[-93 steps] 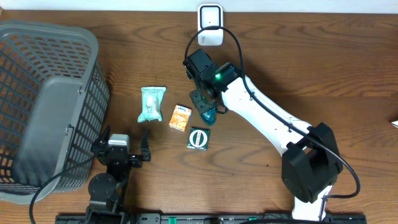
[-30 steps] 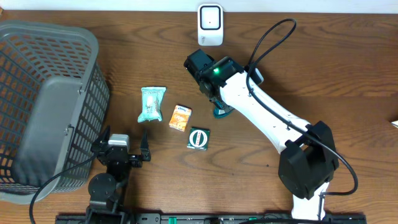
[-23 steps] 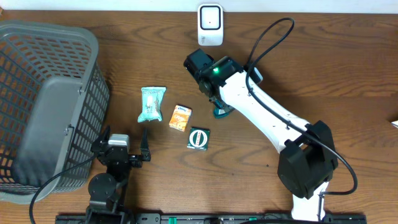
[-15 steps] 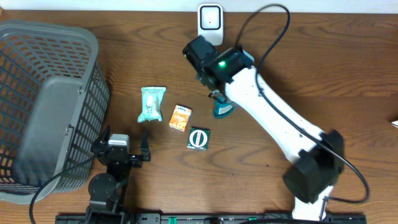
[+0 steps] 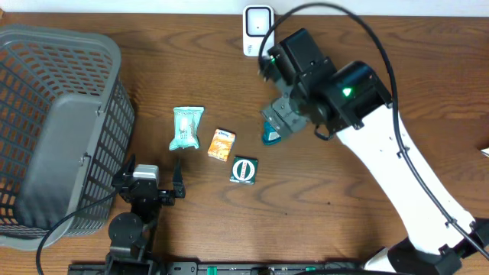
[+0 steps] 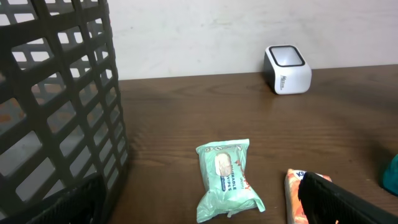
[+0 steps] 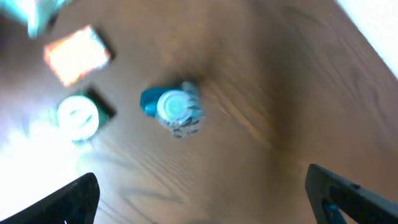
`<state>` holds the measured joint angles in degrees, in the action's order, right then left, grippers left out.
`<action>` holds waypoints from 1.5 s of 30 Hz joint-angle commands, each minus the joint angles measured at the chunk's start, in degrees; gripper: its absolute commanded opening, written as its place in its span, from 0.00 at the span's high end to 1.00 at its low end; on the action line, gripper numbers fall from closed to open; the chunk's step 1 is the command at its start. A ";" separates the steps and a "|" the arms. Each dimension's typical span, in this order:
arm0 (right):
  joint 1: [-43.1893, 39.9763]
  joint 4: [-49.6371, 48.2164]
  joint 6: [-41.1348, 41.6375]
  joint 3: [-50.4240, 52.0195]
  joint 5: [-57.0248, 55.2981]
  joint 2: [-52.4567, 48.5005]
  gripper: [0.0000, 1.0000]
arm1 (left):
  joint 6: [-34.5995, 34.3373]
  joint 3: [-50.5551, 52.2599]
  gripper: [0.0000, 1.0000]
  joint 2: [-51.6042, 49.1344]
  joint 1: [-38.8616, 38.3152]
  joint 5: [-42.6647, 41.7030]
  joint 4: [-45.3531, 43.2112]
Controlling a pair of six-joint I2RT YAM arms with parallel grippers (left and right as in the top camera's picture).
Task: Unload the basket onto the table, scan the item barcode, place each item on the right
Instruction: 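Lift the Listerine bottle and reorient it above the table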
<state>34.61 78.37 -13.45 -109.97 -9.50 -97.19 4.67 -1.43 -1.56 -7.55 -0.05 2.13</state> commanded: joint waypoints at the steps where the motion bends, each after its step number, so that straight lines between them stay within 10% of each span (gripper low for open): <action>1: -4.04 -0.98 -21.53 3.85 10.80 -1.86 0.01 | -0.28 1.18 0.02 0.11 0.13 0.72 2.08; 20: -10.03 -3.96 -51.93 7.34 29.77 -11.65 0.01 | -0.28 1.18 0.02 0.11 0.13 0.72 2.08; 45: -10.84 -9.01 -59.08 7.34 25.24 -22.05 0.05 | -0.28 1.18 0.02 0.11 0.13 0.72 2.08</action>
<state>24.45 69.60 -71.44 -102.61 16.19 -116.92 4.67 -1.43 -1.56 -7.55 -0.08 2.13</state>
